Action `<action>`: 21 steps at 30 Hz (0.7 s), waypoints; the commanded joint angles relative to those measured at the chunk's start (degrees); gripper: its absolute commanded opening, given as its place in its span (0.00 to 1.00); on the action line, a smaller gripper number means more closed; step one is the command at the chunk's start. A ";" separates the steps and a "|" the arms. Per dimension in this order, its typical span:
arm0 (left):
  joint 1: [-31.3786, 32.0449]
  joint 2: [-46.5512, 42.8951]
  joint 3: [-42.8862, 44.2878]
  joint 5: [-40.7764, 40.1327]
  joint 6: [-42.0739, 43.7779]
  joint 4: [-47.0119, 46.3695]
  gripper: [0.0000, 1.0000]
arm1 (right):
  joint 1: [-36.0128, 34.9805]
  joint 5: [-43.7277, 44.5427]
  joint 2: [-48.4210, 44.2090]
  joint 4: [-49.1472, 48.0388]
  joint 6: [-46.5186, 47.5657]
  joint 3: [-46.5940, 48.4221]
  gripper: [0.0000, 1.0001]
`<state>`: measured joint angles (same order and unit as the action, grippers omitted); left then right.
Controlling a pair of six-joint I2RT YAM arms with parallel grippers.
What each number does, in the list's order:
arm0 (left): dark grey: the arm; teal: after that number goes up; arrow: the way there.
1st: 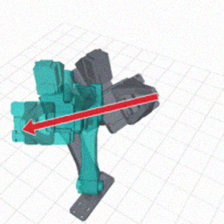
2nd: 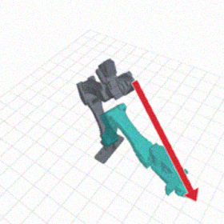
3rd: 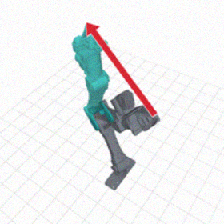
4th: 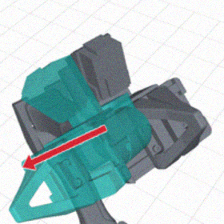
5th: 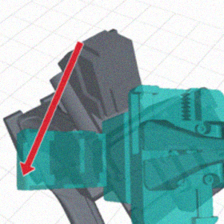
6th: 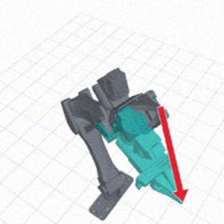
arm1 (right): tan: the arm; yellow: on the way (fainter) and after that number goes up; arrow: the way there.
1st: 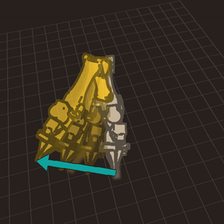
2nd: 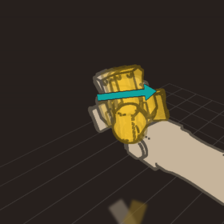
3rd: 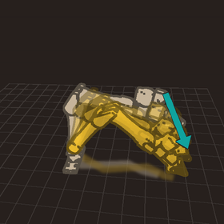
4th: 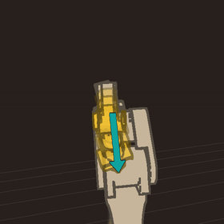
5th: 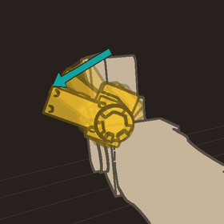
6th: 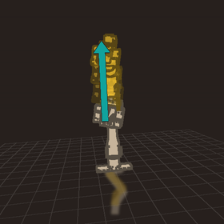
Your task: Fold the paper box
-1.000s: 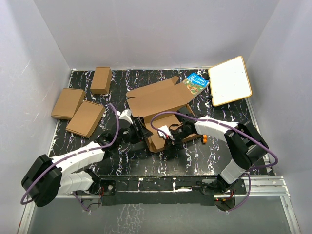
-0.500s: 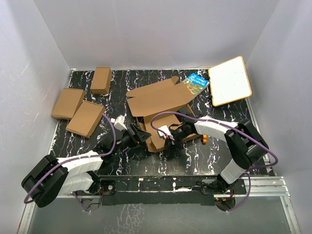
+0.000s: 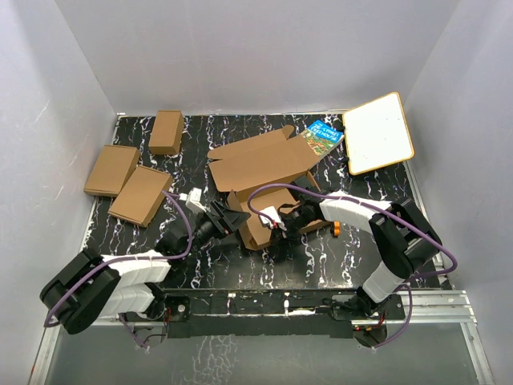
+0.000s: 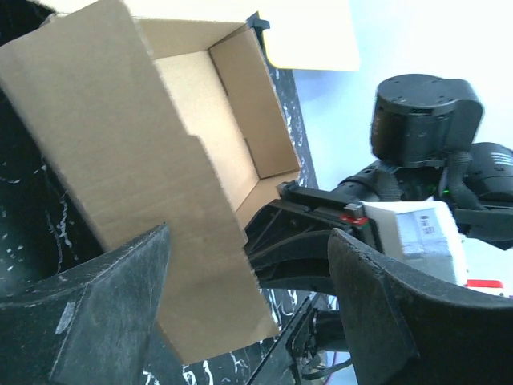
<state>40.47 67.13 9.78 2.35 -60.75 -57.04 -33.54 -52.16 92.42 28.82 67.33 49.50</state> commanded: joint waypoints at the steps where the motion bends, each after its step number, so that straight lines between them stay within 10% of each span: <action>1: -0.48 3.32 -1.00 0.29 -2.49 -5.83 0.72 | -0.24 -1.55 0.13 -1.92 0.13 0.77 0.16; 13: -1.22 7.34 0.85 1.08 -2.75 -2.84 0.23 | -0.23 -1.54 0.25 -1.79 0.16 0.84 0.16; 17: -1.27 5.78 3.41 1.16 0.31 7.57 0.22 | -0.28 -1.47 0.24 -1.76 0.16 0.86 0.16; 21: -1.27 4.55 6.45 0.85 2.88 18.00 0.41 | -0.29 -1.38 0.23 -1.82 0.10 0.86 0.16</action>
<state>39.48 73.97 12.40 2.90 -61.43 -50.59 -33.54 -51.96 92.42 28.82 67.35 49.50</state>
